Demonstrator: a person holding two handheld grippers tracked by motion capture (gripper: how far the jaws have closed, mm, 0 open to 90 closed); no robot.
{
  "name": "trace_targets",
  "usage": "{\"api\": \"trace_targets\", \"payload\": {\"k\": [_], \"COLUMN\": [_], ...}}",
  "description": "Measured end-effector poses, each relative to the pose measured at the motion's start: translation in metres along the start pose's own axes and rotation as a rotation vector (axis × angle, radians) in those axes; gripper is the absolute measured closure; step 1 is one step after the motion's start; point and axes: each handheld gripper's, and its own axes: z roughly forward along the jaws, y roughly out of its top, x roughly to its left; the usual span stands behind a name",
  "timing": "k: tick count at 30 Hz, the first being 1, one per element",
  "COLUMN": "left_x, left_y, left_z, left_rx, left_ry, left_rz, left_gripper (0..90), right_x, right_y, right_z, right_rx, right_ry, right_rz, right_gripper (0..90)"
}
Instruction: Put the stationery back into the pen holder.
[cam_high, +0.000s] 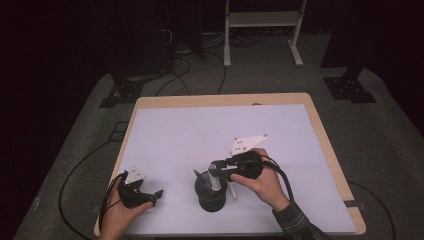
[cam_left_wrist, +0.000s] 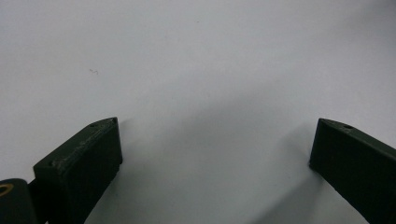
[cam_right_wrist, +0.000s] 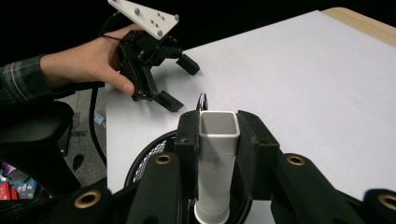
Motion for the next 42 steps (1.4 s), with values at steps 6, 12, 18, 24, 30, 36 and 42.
{"api": "trace_targets", "payload": {"k": [6, 12, 18, 24, 30, 36, 42], "left_x": [0.0, 0.0, 0.0, 0.0, 0.0, 0.0, 0.0], "left_y": [0.0, 0.0, 0.0, 0.0, 0.0, 0.0, 0.0], "left_z": [0.0, 0.0, 0.0, 0.0, 0.0, 0.0, 0.0], "left_rx": [0.0, -0.001, -0.002, -0.004, -0.004, -0.004, -0.004], "left_ry": [-0.001, -0.001, 0.0, 0.0, 0.001, 0.001, 0.001], "left_rz": [-0.002, -0.003, -0.003, -0.003, -0.001, -0.004, -0.003], "left_gripper": [1.4, 1.4, 1.4, 1.4, 1.4, 1.4, 1.4], "right_x": [0.0, 0.001, 0.003, 0.003, 0.003, 0.004, 0.005], "right_y": [-0.003, -0.007, -0.01, -0.015, -0.018, -0.02, -0.021], "right_z": [0.001, 0.002, 0.005, 0.007, 0.01, 0.012, 0.014], "right_rx": [0.017, 0.035, 0.053, 0.071, 0.095, 0.11, 0.122], "right_ry": [-0.007, -0.015, -0.021, -0.022, -0.032, -0.038, -0.03], "right_rz": [-0.003, -0.008, -0.024, -0.023, -0.043, -0.05, -0.049], "right_gripper": [70.2, 70.2, 70.2, 70.2, 70.0, 70.0, 70.0]}}
